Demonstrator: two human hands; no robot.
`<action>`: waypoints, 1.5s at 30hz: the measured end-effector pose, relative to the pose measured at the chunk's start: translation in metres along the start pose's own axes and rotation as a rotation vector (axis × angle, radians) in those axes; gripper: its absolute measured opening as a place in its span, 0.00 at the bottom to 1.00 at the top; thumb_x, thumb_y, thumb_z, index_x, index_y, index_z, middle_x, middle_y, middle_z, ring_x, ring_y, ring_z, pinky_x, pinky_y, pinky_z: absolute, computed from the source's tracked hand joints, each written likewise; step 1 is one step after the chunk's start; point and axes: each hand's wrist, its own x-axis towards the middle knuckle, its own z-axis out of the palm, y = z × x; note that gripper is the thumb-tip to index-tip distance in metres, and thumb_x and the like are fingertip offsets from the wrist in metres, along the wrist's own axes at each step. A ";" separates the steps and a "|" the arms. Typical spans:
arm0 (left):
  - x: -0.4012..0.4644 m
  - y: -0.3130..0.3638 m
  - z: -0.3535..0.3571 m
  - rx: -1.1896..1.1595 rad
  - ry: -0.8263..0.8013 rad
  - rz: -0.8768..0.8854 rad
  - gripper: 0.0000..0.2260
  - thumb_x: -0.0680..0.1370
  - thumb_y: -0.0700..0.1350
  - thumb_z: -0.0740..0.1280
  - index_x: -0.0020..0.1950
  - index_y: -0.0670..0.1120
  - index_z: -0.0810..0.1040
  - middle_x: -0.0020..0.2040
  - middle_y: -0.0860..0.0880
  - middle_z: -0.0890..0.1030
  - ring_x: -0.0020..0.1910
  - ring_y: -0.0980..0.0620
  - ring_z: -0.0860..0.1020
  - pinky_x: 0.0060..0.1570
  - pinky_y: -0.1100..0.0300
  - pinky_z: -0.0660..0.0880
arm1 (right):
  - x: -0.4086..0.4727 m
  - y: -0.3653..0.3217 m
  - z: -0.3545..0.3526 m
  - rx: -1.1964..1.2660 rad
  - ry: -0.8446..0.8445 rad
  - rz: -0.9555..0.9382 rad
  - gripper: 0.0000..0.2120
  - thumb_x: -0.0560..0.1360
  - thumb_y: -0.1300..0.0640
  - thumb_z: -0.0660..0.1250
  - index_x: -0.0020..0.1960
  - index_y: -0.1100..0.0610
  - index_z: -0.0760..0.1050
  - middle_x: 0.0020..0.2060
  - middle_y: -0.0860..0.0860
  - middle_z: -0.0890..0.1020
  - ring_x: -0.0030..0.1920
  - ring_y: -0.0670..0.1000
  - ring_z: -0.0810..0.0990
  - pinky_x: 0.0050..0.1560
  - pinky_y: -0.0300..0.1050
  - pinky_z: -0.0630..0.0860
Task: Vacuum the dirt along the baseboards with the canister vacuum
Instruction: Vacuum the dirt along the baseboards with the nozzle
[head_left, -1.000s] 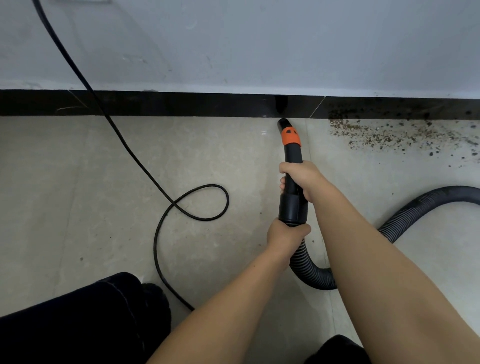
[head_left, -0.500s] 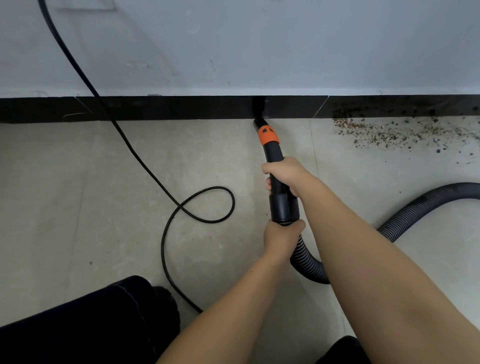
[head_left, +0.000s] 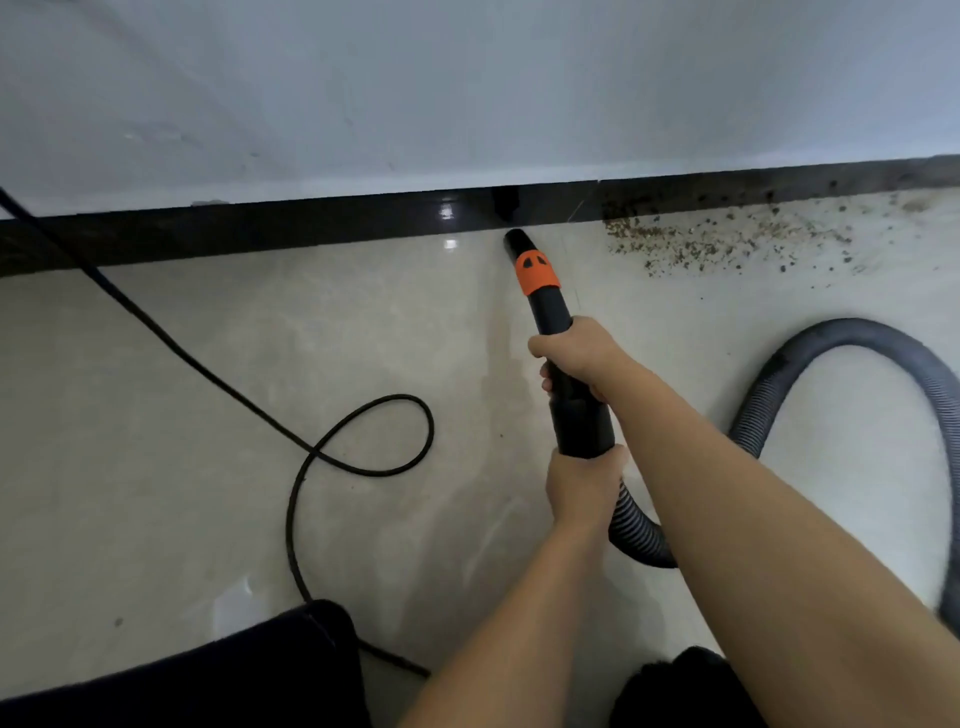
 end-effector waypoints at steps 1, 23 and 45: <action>-0.003 0.002 0.004 0.016 -0.026 -0.018 0.13 0.73 0.44 0.67 0.56 0.44 0.77 0.46 0.47 0.80 0.43 0.49 0.77 0.34 0.62 0.69 | -0.001 0.000 -0.007 0.000 0.024 0.026 0.06 0.72 0.64 0.64 0.43 0.59 0.67 0.29 0.56 0.74 0.25 0.53 0.73 0.28 0.42 0.73; -0.021 -0.037 0.028 0.487 -0.294 -0.090 0.17 0.70 0.40 0.69 0.58 0.42 0.76 0.46 0.46 0.78 0.44 0.48 0.77 0.41 0.58 0.73 | -0.028 0.096 -0.081 0.461 0.323 0.294 0.05 0.73 0.65 0.64 0.43 0.60 0.67 0.30 0.56 0.74 0.27 0.53 0.74 0.32 0.45 0.74; -0.028 -0.077 0.166 0.351 -0.037 0.081 0.17 0.71 0.38 0.69 0.59 0.40 0.75 0.46 0.43 0.77 0.45 0.46 0.76 0.43 0.57 0.73 | -0.005 0.139 -0.194 0.466 -0.015 0.078 0.05 0.73 0.67 0.62 0.41 0.61 0.67 0.27 0.55 0.72 0.22 0.51 0.72 0.27 0.41 0.74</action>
